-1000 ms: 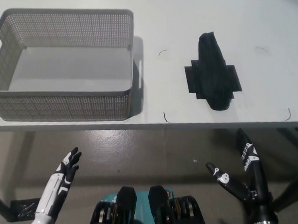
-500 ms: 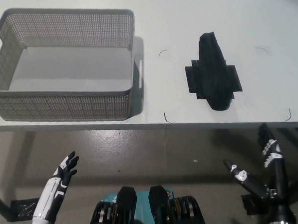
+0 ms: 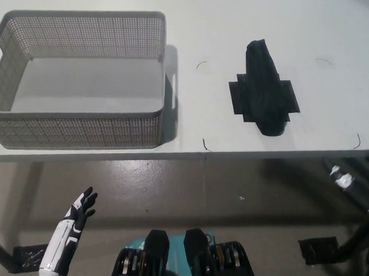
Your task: Use the right hand to push the pencil case on the right hand side to the container on the left side
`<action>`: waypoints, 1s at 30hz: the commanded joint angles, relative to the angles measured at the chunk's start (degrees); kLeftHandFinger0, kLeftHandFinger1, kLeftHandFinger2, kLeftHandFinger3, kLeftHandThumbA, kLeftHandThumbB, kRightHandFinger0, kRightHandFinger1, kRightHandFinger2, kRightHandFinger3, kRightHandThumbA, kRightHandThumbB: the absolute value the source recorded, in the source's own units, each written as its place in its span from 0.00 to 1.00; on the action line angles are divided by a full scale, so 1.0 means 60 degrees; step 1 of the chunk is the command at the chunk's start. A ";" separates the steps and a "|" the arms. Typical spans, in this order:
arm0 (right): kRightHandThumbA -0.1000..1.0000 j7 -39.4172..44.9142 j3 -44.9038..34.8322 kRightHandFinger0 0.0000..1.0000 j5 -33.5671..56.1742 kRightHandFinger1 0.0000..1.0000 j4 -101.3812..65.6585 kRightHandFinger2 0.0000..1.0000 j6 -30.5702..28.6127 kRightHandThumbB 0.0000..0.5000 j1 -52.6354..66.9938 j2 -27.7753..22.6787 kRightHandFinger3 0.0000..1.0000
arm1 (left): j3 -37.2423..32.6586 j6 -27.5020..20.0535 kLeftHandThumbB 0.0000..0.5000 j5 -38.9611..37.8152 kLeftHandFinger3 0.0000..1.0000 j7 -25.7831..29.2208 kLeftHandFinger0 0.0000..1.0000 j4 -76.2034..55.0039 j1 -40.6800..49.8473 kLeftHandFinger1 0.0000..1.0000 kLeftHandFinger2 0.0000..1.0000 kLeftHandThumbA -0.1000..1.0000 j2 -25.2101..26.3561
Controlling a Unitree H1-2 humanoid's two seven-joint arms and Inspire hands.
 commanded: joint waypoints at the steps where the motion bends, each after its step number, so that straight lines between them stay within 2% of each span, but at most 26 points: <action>1: 1.00 0.0106 -0.0324 1.00 0.0611 1.00 0.0244 1.00 -0.0519 0.50 -0.0645 -0.0526 1.00 | 0.0004 -0.0294 1.00 -0.0054 1.00 -0.0110 1.00 -0.0247 0.0007 1.00 1.00 1.00 0.0159; 2: 1.00 0.0260 -0.0412 1.00 0.0921 1.00 0.0649 1.00 -0.0594 0.58 -0.0963 -0.0711 1.00 | 0.0004 -0.0300 1.00 -0.0058 1.00 -0.0110 1.00 -0.0230 -0.0018 1.00 1.00 1.00 0.0152; 9: 1.00 0.0632 -0.0530 1.00 0.1511 1.00 0.1573 1.00 -0.0545 0.68 -0.2005 -0.1192 1.00 | 0.0003 -0.0330 1.00 -0.0007 1.00 -0.0142 1.00 -0.0204 -0.0038 1.00 1.00 1.00 0.0193; 14: 1.00 0.1093 -0.0642 1.00 0.2504 1.00 0.1851 1.00 0.0670 0.81 -0.3056 -0.1306 1.00 | 0.0015 -0.0266 1.00 0.0161 1.00 -0.0080 1.00 -0.0266 -0.0048 1.00 1.00 1.00 0.0215; 18: 1.00 0.1321 -0.0663 1.00 0.2809 1.00 0.2118 1.00 0.1174 0.77 -0.3650 -0.1379 1.00 | 0.0001 -0.0249 1.00 0.0189 1.00 -0.0102 1.00 -0.0291 -0.0043 1.00 1.00 1.00 0.0225; 20: 1.00 0.1309 -0.0624 1.00 0.2695 1.00 0.2639 1.00 0.0978 0.79 -0.4153 -0.1358 1.00 | 0.0016 -0.0255 1.00 0.0191 1.00 -0.0089 1.00 -0.0284 -0.0055 1.00 1.00 1.00 0.0225; 24: 1.00 0.1542 -0.0650 1.00 0.2988 1.00 0.3752 1.00 0.0969 0.71 -0.5020 -0.1204 1.00 | 0.0016 -0.0219 1.00 0.0173 1.00 -0.0106 1.00 -0.0370 -0.0007 1.00 1.00 1.00 0.0227; 30: 1.00 0.1635 -0.0472 1.00 0.2738 1.00 0.5338 1.00 0.0440 0.73 -0.5887 -0.1025 1.00 | 0.0019 -0.0263 1.00 0.0101 1.00 -0.0130 1.00 -0.0345 0.0025 1.00 1.00 1.00 0.0215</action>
